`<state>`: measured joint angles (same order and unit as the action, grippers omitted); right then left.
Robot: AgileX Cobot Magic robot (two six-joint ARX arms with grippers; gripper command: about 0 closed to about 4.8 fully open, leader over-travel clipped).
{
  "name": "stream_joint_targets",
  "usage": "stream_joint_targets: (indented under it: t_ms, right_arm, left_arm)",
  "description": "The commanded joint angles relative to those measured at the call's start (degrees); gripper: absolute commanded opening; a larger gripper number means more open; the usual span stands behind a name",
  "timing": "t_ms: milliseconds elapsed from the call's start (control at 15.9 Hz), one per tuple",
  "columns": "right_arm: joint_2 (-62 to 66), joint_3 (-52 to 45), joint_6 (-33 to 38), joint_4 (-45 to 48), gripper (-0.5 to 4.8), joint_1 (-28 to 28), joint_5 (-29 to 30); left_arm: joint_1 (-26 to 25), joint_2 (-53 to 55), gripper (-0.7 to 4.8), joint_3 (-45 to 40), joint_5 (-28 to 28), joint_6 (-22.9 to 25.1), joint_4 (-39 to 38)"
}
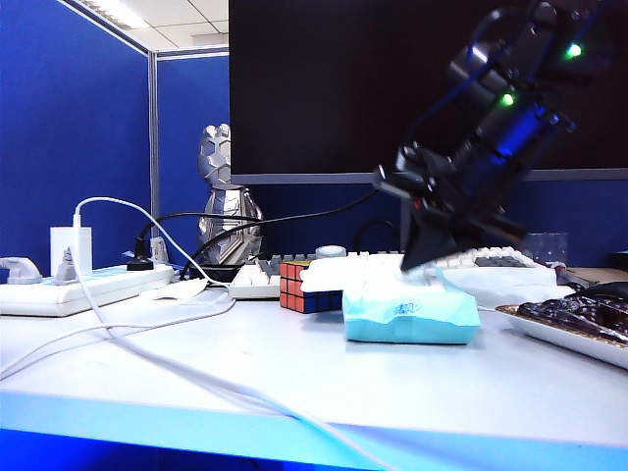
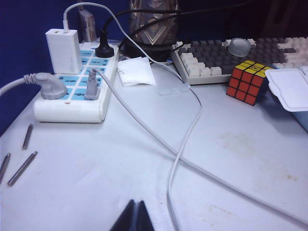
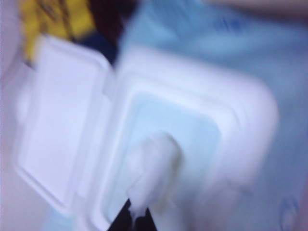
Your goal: Pull out a wet wipe from the sky blue wet wipes packet and place it on the table.
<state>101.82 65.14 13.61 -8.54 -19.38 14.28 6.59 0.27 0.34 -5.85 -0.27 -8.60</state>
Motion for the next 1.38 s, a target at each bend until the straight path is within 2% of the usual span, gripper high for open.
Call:
stream_joint_targets:
  t_ms: [63, 378, 566, 1007, 1385]
  right_arm:
    - [-0.66, 3.69, -0.59, 0.02, -0.06, -0.09, 1.62]
    - [-1.22, 12.17, -1.90, -4.15, -0.06, -0.63, 7.10]
    - [-2.27, 16.11, -2.40, -4.11, -0.06, -2.25, 12.52]
    - [-3.21, 20.06, -0.55, -7.65, -0.06, -7.21, 32.20]
    - [-2.34, 20.00, -4.74, -15.74, -0.05, -10.75, 31.82]
  left_arm:
    - [-0.07, -0.17, -0.02, -0.04, -0.42, -0.22, -0.57]
    - [-0.07, -0.17, -0.02, -0.04, -0.42, -0.20, -0.57]
    - [-0.07, -0.17, -0.02, -0.04, -0.42, -0.22, -0.57]
    - [-0.07, -0.17, -0.02, -0.04, -0.17, -0.22, -0.57]
    - [-0.07, -0.17, -0.02, -0.04, -0.22, -0.22, -0.55]
